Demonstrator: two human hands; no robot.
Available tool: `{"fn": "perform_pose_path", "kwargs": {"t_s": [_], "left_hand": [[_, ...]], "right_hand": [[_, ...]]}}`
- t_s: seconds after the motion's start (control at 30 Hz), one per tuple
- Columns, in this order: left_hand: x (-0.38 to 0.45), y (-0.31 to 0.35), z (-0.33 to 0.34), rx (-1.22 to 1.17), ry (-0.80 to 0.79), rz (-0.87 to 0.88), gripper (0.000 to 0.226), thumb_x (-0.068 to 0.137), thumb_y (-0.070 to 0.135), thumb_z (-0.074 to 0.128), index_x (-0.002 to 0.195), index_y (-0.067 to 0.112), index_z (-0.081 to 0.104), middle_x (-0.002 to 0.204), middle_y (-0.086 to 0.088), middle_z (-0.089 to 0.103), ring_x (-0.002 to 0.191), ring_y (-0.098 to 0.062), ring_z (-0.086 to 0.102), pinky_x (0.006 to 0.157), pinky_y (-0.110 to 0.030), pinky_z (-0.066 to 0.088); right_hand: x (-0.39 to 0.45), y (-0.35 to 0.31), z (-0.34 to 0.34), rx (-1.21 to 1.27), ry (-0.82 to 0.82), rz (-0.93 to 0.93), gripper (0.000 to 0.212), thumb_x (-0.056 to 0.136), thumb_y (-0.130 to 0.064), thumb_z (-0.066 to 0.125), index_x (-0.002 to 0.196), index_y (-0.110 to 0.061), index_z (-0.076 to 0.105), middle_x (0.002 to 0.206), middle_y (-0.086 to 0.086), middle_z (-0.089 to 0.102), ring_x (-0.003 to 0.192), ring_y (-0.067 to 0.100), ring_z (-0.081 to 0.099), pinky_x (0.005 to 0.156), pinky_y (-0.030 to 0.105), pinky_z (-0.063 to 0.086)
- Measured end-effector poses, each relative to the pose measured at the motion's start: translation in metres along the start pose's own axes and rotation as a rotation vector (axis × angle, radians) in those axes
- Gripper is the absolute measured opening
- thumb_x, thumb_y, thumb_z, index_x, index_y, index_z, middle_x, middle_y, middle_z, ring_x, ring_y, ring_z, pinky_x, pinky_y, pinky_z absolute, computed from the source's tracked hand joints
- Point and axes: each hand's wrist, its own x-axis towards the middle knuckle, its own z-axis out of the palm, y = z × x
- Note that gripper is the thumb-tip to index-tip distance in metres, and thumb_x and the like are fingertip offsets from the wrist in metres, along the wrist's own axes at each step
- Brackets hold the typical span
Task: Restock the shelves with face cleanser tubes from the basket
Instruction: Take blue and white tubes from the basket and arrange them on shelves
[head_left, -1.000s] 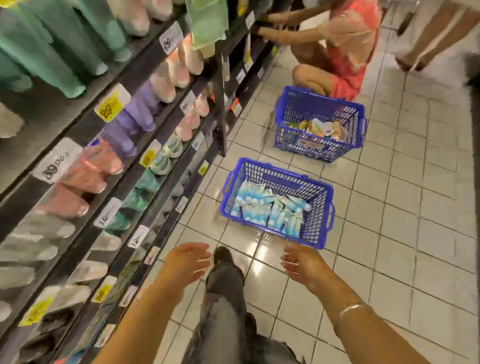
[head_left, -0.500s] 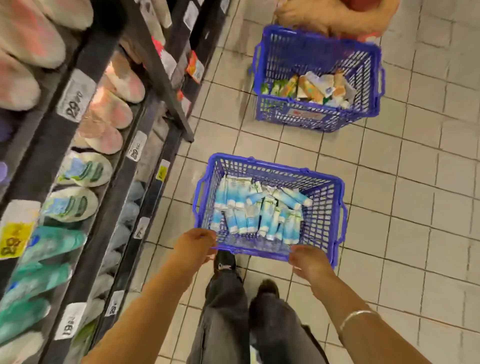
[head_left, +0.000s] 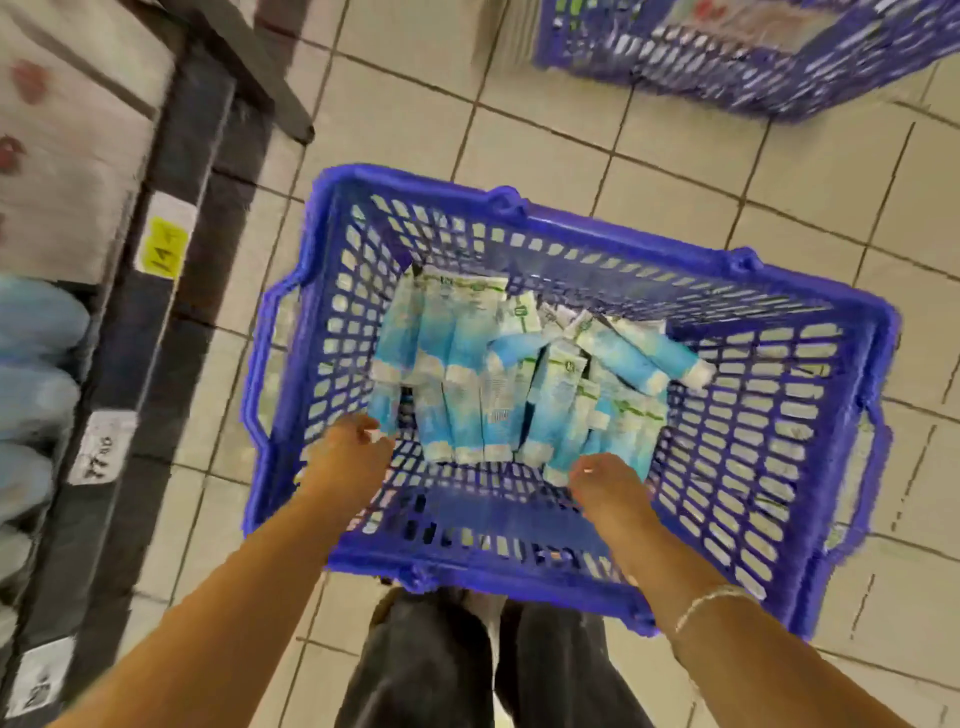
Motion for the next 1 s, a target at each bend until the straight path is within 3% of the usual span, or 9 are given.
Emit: {"fn": "perform_pose_path", "kwargs": {"t_s": [0.1, 0.17, 0.3, 0.37, 0.6, 0.73, 0.8, 0.9, 1.0], "left_hand": [[0.030, 0.001, 0.024, 0.161, 0.038, 0.042, 0.037, 0.089, 0.012, 0.052, 0.125, 0.003, 0.051, 0.121, -0.019, 0.057, 0.105, -0.035, 0.056, 0.077, -0.034, 0.039], [0.045, 0.004, 0.041, 0.259, 0.029, 0.024, 0.037, 0.089, 0.010, 0.049, 0.124, -0.001, 0.047, 0.124, -0.021, 0.053, 0.111, -0.037, 0.052, 0.083, -0.037, 0.041], [0.065, 0.002, 0.062, 0.505, 0.050, -0.022, 0.045, 0.088, 0.013, 0.051, 0.129, -0.002, 0.039, 0.133, -0.021, 0.043, 0.123, -0.037, 0.040, 0.105, -0.042, 0.032], [0.071, 0.003, 0.069, 0.551, 0.073, -0.059, 0.052, 0.087, 0.014, 0.053, 0.131, -0.003, 0.033, 0.136, -0.023, 0.038, 0.126, -0.038, 0.036, 0.105, -0.042, 0.028], [0.092, -0.003, 0.087, 0.126, 0.040, -0.308, 0.048, 0.093, 0.024, 0.053, 0.129, -0.002, 0.035, 0.131, -0.024, 0.049, 0.117, -0.039, 0.050, 0.086, -0.041, 0.043], [0.098, -0.011, 0.083, 0.076, 0.019, -0.244, 0.049, 0.091, 0.031, 0.055, 0.126, 0.001, 0.039, 0.122, -0.021, 0.056, 0.107, -0.037, 0.056, 0.075, -0.037, 0.041], [0.100, -0.011, 0.077, 0.100, 0.003, -0.225, 0.047, 0.090, 0.030, 0.057, 0.123, 0.001, 0.041, 0.119, -0.020, 0.057, 0.103, -0.036, 0.057, 0.076, -0.037, 0.042], [0.097, -0.007, 0.070, 0.089, -0.007, -0.222, 0.043, 0.090, 0.026, 0.057, 0.122, 0.001, 0.042, 0.115, -0.019, 0.057, 0.090, -0.030, 0.055, 0.070, -0.034, 0.040], [0.091, -0.006, 0.063, -0.036, -0.082, -0.250, 0.028, 0.091, 0.025, 0.056, 0.107, 0.003, 0.049, 0.094, -0.014, 0.061, 0.076, -0.023, 0.063, 0.060, -0.028, 0.047]], "right_hand": [[0.037, 0.009, 0.014, 0.069, 0.073, 0.032, 0.030, 0.092, -0.007, 0.046, 0.121, -0.010, 0.048, 0.098, 0.010, 0.052, 0.073, 0.023, 0.048, 0.064, 0.029, 0.037], [0.054, 0.012, 0.021, 0.111, 0.111, 0.003, 0.029, 0.091, -0.006, 0.048, 0.119, -0.010, 0.045, 0.098, 0.003, 0.046, 0.085, 0.024, 0.050, 0.071, 0.031, 0.039], [0.084, 0.013, 0.030, 0.214, 0.159, -0.006, 0.016, 0.087, 0.001, 0.052, 0.099, -0.008, 0.047, 0.092, 0.006, 0.051, 0.077, 0.022, 0.050, 0.054, 0.025, 0.035], [0.096, 0.014, 0.033, 0.296, 0.183, 0.039, 0.020, 0.085, 0.004, 0.052, 0.104, 0.001, 0.052, 0.092, 0.010, 0.053, 0.080, 0.024, 0.053, 0.062, 0.027, 0.038], [0.103, 0.010, 0.052, 0.687, 0.170, 0.169, 0.041, 0.087, -0.009, 0.057, 0.126, -0.004, 0.044, 0.113, 0.014, 0.057, 0.101, 0.029, 0.056, 0.090, 0.043, 0.047], [0.100, 0.014, 0.047, 0.650, 0.007, 0.100, 0.009, 0.088, -0.005, 0.053, 0.089, -0.014, 0.056, 0.076, 0.002, 0.054, 0.066, 0.013, 0.049, 0.060, 0.026, 0.042], [0.102, 0.016, 0.044, 0.703, -0.041, 0.122, 0.018, 0.089, -0.006, 0.052, 0.078, -0.020, 0.052, 0.068, -0.001, 0.046, 0.059, 0.010, 0.041, 0.056, 0.023, 0.034], [0.101, 0.012, 0.043, 0.830, -0.152, 0.187, 0.012, 0.089, -0.025, 0.059, 0.101, -0.026, 0.055, 0.091, -0.005, 0.060, 0.083, 0.012, 0.055, 0.074, 0.029, 0.042], [0.101, 0.006, 0.048, 0.815, -0.089, 0.149, 0.013, 0.086, -0.030, 0.062, 0.096, -0.025, 0.057, 0.098, -0.001, 0.065, 0.091, 0.016, 0.060, 0.081, 0.033, 0.047]]}}
